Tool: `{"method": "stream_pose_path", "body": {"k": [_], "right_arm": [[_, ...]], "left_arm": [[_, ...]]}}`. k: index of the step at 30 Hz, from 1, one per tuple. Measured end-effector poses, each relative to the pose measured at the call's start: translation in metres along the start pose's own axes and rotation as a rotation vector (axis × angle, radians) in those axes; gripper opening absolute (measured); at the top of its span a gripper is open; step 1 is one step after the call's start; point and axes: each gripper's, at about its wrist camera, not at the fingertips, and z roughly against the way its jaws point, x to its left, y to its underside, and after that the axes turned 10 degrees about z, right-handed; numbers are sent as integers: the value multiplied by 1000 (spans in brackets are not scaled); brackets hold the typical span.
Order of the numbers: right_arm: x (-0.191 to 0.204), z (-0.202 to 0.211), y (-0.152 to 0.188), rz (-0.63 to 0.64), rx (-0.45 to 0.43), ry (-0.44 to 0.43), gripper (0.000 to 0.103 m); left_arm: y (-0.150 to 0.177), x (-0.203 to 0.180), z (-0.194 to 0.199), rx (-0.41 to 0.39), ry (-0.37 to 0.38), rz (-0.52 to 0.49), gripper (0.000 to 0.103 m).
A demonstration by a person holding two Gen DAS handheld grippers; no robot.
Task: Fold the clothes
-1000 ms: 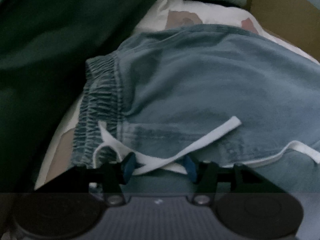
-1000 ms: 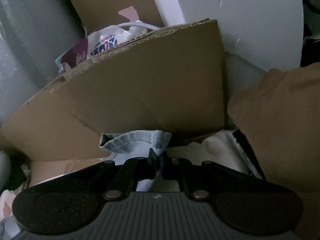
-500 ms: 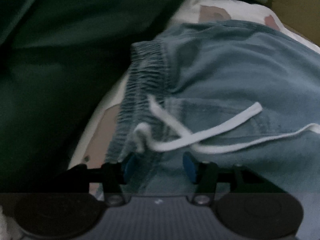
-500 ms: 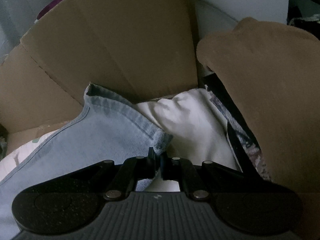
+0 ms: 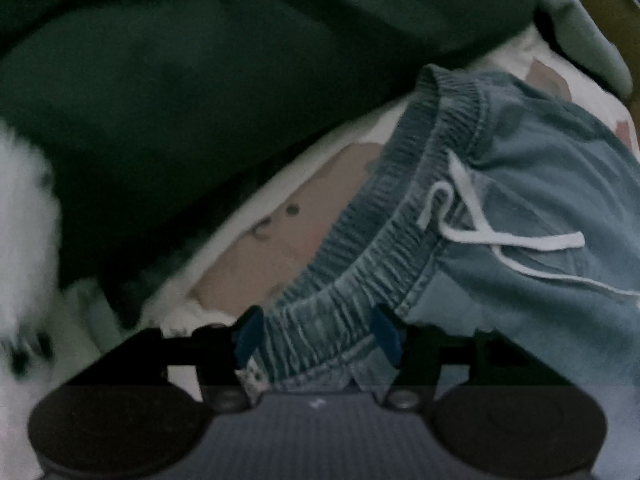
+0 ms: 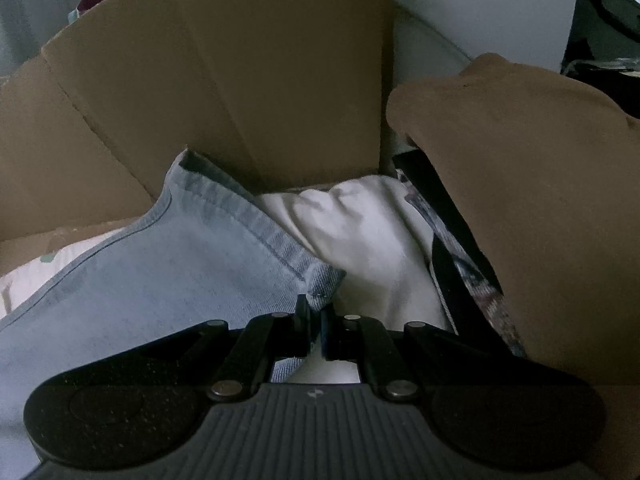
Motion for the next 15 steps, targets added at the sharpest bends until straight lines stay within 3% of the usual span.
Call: {"method": "stream_pose_path", "body": {"k": [2, 8, 11, 13, 15], "right_arm": [[-1, -2, 2, -1, 16, -1, 2], [-8, -11, 8, -23, 25, -27, 3], [-10, -12, 7, -45, 15, -41, 3], [-10, -8, 3, -46, -5, -45, 3], [-8, -1, -1, -43, -39, -40, 3]], "left_arm": [[5, 5, -6, 5, 19, 40, 73], [12, 18, -15, 7, 75, 150, 74], [13, 21, -14, 0, 89, 176, 70], [13, 25, -11, -7, 86, 199, 59], [13, 28, -8, -10, 96, 222, 59]]}}
